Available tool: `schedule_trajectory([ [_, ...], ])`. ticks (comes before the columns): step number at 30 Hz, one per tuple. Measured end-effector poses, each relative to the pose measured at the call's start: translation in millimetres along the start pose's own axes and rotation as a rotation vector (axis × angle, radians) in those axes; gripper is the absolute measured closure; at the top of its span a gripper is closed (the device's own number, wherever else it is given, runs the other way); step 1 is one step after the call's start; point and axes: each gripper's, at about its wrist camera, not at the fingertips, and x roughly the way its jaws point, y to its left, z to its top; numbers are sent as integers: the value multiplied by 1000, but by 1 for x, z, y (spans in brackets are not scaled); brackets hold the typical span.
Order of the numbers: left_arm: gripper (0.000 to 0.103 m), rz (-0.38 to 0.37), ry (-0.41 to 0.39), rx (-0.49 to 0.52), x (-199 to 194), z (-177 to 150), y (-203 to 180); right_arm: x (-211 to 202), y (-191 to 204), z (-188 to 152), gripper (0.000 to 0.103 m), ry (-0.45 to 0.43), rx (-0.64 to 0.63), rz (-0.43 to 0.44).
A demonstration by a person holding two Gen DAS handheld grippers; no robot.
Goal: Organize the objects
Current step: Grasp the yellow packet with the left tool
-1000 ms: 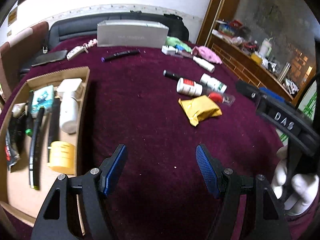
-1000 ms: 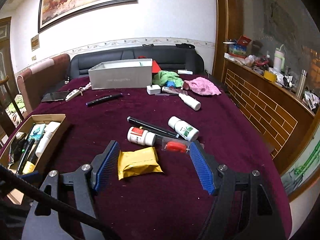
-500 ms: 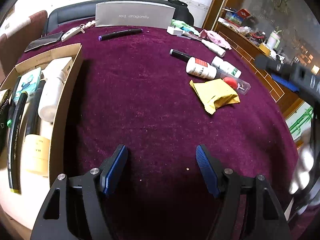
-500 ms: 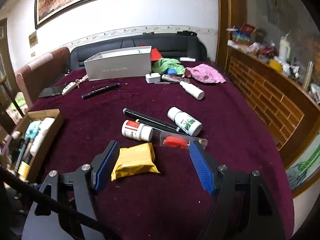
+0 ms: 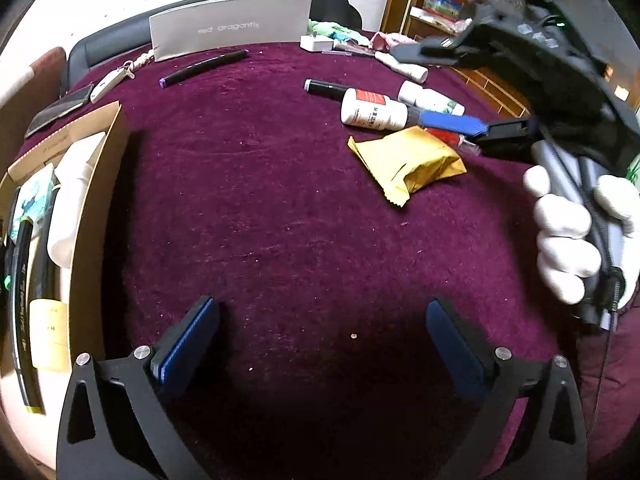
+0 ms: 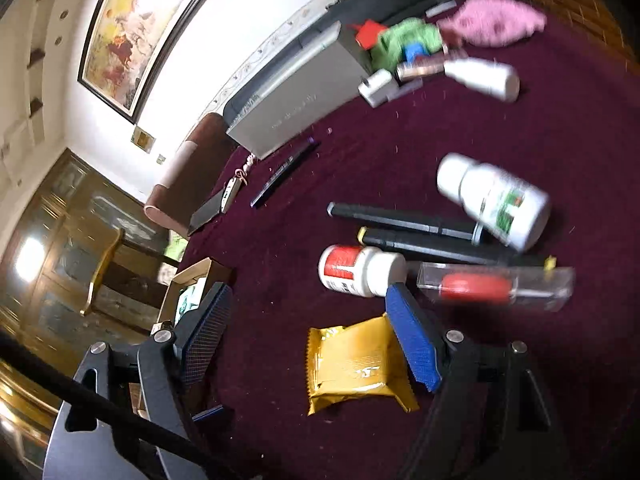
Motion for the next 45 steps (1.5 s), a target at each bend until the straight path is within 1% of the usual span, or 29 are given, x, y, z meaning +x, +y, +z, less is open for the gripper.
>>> schedule_trajectory([
  [2, 2, 23, 10, 18, 2, 0, -4, 10, -12, -2, 24, 28, 33, 1],
  [4, 2, 45, 18, 33, 4, 0, -8, 19, -22, -5, 24, 83, 75, 16],
  [5, 2, 59, 23, 45, 5, 0, -10, 17, -21, -5, 22, 74, 69, 23],
  [6, 2, 77, 31, 61, 6, -1, -13, 17, -20, -6, 22, 85, 69, 49],
  [7, 2, 86, 34, 70, 7, -1, -14, 19, -19, -7, 22, 113, 73, 122],
  [8, 2, 91, 35, 74, 6, -1, -15, 25, -15, -12, 22, 182, 82, 236],
  [9, 2, 89, 35, 72, 6, -1, -14, 30, -12, -15, 22, 226, 79, 295],
  [10, 2, 88, 35, 73, 6, -1, -14, 37, -4, -20, 22, 294, 57, 369],
  [11, 2, 88, 35, 74, 6, -1, -14, 40, 3, -23, 22, 332, 34, 410],
  [12, 2, 88, 35, 72, 6, -1, -14, 41, 10, -26, 22, 349, 9, 437],
  [14, 2, 89, 35, 74, 6, -1, -14, 34, 19, -27, 22, 327, -29, 446],
  [15, 2, 90, 35, 74, 6, -1, -15, 32, 17, -26, 22, 316, -24, 444],
  [18, 2, 95, 36, 72, 7, 0, -15, 18, 2, -18, 22, 227, 29, 384],
  [21, 1, 103, 36, 64, 8, 1, -16, -7, -17, -5, 22, 81, 71, 281],
  [22, 1, 105, 36, 62, 8, 1, -16, -20, -23, 0, 22, 15, 75, 220],
  [24, 1, 110, 35, 59, 8, 1, -16, -35, -28, 5, 21, -65, 80, 126],
  [25, 1, 111, 35, 58, 8, 1, -16, -44, -33, 7, 21, -112, 89, 63],
  [26, 1, 111, 35, 58, 8, 1, -16, -49, -35, 6, 21, -136, 98, 32],
  [29, 1, 112, 37, 58, 8, 1, -16, -54, -42, 10, 21, -175, 122, -50],
  [30, 1, 112, 38, 58, 8, 1, -16, -53, -43, 13, 21, -181, 122, -71],
  [32, 1, 113, 50, 60, 9, 2, -16, -54, -40, 14, 21, -210, 105, -143],
  [34, 1, 110, 60, 61, 9, 3, -15, -61, -38, 5, 21, -226, 93, -175],
  [39, 2, 99, 71, 62, 9, 5, -14, -63, -46, 5, 21, -221, 117, -198],
  [40, 2, 92, 75, 53, 9, 7, -13, -64, -47, 5, 21, -224, 118, -200],
  [41, 2, 68, 75, 35, 8, 9, -11, -66, -47, 4, 21, -230, 118, -210],
  [42, 2, 25, 65, 9, 5, 13, -9, -65, -47, 5, 21, -235, 119, -216],
  [43, 2, 3, 45, -7, 2, 16, -7, -67, -47, 5, 21, -240, 122, -219],
  [44, 2, 5, 32, -7, 0, 18, -7, -68, -49, 6, 22, -242, 130, -216],
  [45, 2, 29, 1, 16, -3, 22, -8, -69, -51, 6, 21, -243, 141, -211],
])
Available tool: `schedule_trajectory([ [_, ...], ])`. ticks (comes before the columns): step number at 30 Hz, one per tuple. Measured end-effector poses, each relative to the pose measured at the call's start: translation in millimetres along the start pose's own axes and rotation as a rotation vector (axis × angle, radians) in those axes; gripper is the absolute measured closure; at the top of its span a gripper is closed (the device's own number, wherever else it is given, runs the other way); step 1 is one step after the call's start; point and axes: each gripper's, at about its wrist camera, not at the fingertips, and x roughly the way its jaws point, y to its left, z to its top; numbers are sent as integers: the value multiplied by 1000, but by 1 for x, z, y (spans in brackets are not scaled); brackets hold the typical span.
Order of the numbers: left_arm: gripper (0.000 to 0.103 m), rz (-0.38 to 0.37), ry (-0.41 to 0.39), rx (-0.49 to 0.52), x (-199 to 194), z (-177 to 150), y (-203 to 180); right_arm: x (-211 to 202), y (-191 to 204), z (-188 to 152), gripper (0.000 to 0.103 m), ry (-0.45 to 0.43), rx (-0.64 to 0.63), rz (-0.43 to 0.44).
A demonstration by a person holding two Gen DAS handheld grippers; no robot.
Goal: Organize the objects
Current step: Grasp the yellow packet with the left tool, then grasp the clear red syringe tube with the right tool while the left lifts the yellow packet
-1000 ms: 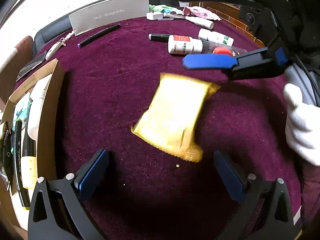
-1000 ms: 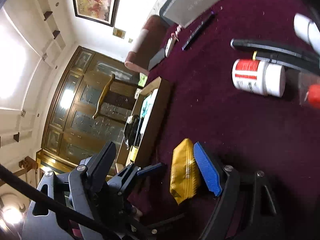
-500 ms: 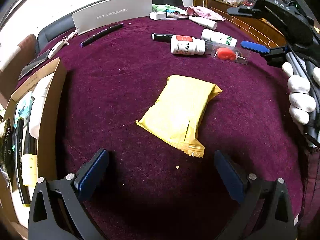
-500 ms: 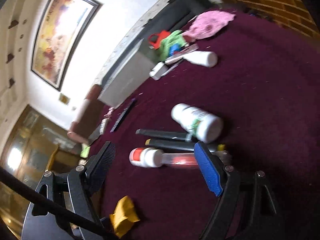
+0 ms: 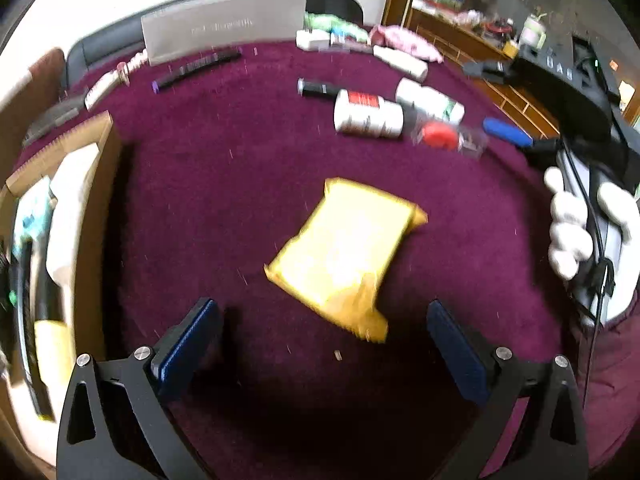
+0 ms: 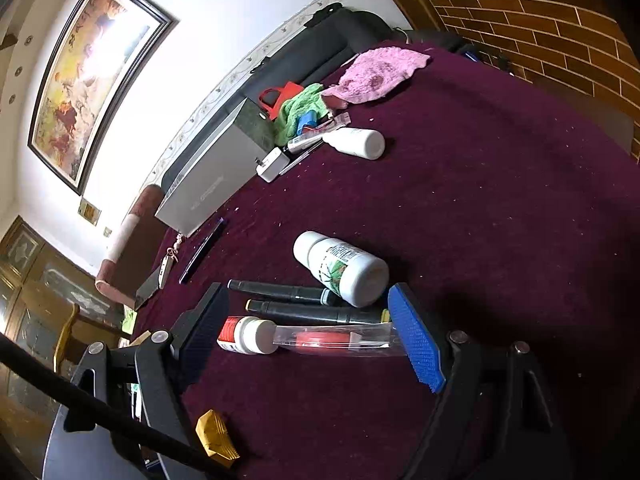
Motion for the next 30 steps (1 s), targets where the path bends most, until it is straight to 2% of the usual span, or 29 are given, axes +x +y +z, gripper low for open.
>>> schedule_trajectory([
  [4, 2, 102, -66, 92, -3, 8, -7, -3, -9, 4, 21, -14, 34, 6],
  [9, 2, 92, -80, 173, 4, 14, -15, -2, -16, 7, 21, -3, 76, 17],
  [14, 4, 95, -39, 171, 31, 24, -14, 0, -13, 6, 21, 6, 64, 8],
  [15, 8, 92, -26, 182, 36, 26, -16, 1, -13, 6, 21, 5, 61, 5],
  [16, 16, 77, -32, 185, 36, 24, -17, 1, -12, 6, 21, 6, 59, 3],
  [17, 36, 45, -32, 181, 34, 25, -18, 2, -13, 6, 21, 8, 60, 1],
  [18, 47, 2, -26, 171, 32, 24, -19, 2, -13, 6, 21, 9, 62, 1],
  [19, 65, 1, -30, 170, 29, 24, -21, 2, -14, 7, 21, 10, 63, 1],
  [25, 65, -59, -31, 131, 6, 14, -17, 4, -14, 7, 21, 14, 59, 2],
  [28, 64, -114, -65, 76, -15, 6, -9, 9, -16, 7, 22, 23, 64, 3],
  [30, 64, -131, -85, 56, -26, 3, -4, 17, -20, 8, 22, 56, 76, 40],
])
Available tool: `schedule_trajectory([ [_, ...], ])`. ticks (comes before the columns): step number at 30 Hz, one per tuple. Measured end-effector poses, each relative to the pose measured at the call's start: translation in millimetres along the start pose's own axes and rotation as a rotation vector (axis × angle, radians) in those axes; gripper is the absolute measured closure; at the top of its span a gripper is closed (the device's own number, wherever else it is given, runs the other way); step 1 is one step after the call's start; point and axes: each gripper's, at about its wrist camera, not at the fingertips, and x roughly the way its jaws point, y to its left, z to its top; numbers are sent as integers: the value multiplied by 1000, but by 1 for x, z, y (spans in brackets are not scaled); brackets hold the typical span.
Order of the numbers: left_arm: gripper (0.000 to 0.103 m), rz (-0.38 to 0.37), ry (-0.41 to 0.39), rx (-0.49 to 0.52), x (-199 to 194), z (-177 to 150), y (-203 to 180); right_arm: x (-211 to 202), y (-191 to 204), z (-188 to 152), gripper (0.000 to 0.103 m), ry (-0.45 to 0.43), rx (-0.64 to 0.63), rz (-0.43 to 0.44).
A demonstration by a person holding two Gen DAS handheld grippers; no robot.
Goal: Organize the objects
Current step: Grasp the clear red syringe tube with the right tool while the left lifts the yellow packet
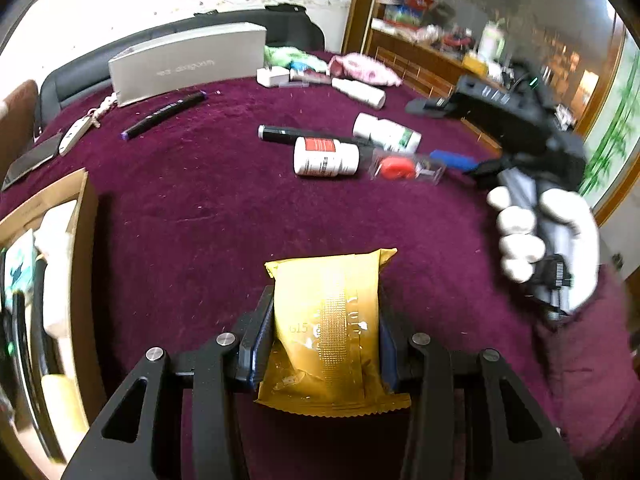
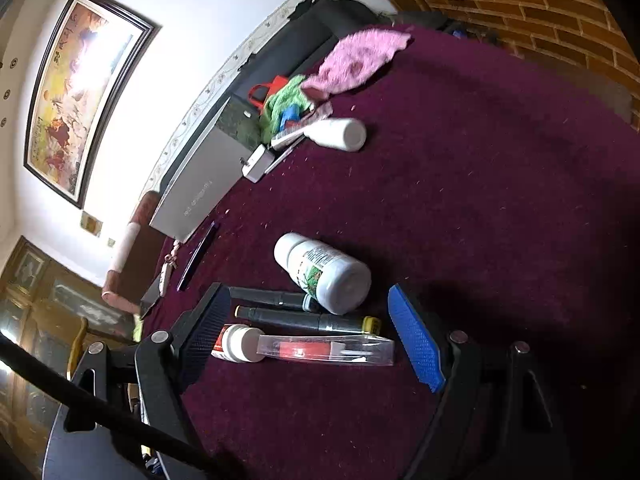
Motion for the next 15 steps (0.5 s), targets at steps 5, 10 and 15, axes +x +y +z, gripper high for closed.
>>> schedule_trajectory([
  [5, 64, -10, -42, -57, -21, -7, 16, 19, 5, -7, 20, 140, -30, 95],
  [10, 64, -27, -65, -120, -38, -14, 35, 17, 21, -33, 19, 195, -111, 87],
  [15, 64, -44, -90, -132, -50, -24, 43, 15, 43, -55, 20, 235, -225, -2],
])
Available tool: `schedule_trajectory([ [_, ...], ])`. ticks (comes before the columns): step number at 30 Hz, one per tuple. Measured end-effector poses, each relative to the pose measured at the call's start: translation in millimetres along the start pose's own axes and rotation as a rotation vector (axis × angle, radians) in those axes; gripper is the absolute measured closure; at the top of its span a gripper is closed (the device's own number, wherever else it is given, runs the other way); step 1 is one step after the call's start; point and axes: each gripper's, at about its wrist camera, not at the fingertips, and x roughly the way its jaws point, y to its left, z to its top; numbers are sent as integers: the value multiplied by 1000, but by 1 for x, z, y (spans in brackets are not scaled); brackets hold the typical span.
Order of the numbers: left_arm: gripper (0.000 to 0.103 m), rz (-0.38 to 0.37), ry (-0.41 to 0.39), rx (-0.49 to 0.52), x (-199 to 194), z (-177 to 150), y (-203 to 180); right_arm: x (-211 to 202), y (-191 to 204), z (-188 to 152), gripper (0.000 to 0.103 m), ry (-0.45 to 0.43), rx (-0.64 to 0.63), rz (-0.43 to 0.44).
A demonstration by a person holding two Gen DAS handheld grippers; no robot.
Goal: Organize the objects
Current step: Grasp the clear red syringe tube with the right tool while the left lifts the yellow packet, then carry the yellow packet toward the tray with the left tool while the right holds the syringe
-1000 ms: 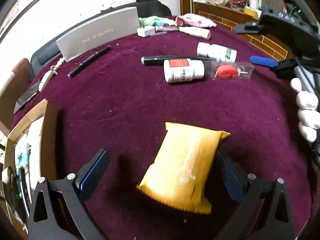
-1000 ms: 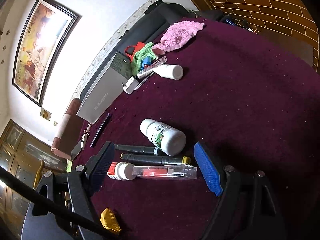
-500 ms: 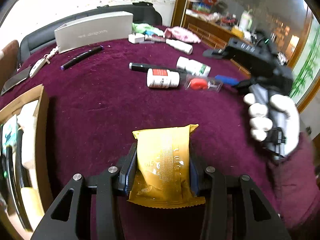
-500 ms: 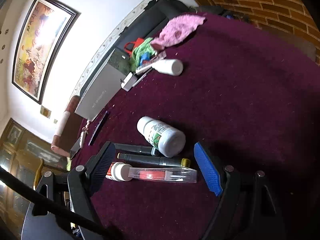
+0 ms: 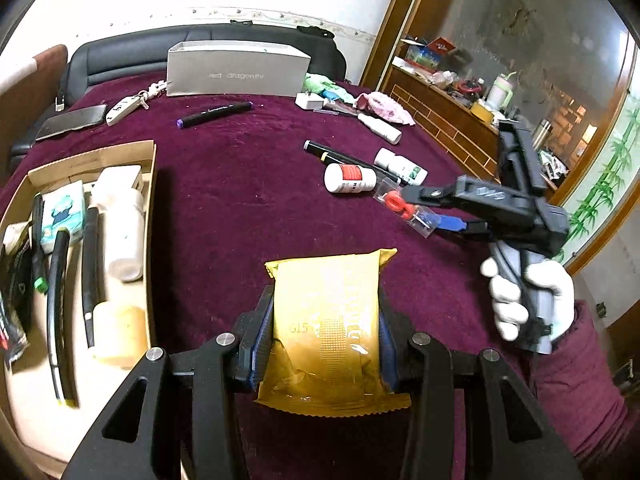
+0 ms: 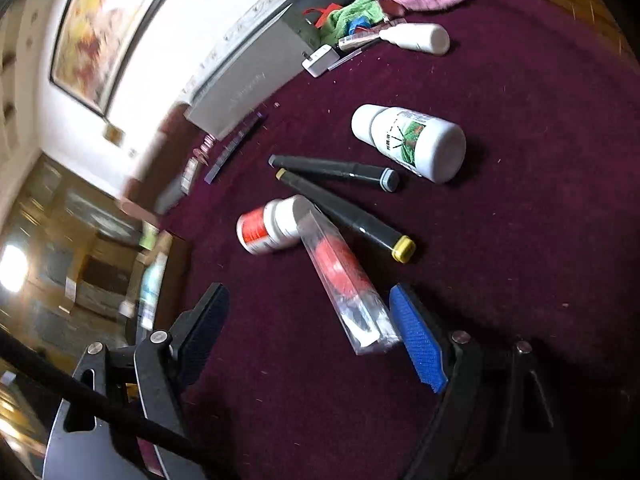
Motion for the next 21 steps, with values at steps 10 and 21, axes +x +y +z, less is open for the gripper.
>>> schedule_trajectory([
  [10, 64, -13, -38, -66, -28, -16, 24, 41, 51, 0, 70, 4, -376, -529],
  [21, 64, -12, -57, -140, -41, -34, 53, 29, 59, -13, 80, 23, -320, -516],
])
